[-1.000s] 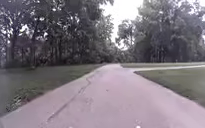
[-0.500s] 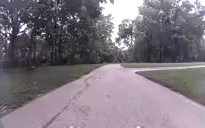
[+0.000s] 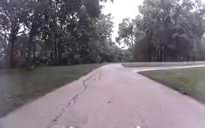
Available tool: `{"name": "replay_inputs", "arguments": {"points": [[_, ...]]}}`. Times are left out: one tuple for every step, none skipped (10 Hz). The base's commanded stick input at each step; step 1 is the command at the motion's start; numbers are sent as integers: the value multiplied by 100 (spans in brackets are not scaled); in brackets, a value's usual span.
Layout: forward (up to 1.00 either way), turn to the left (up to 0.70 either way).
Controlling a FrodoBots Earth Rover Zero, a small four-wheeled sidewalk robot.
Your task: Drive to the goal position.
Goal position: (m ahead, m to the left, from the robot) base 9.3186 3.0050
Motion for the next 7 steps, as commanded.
{"name": "replay_inputs", "arguments": {"points": [[70,0],[70,0],[70,0],[70,0],[70,0],[70,0],[70,0]]}}
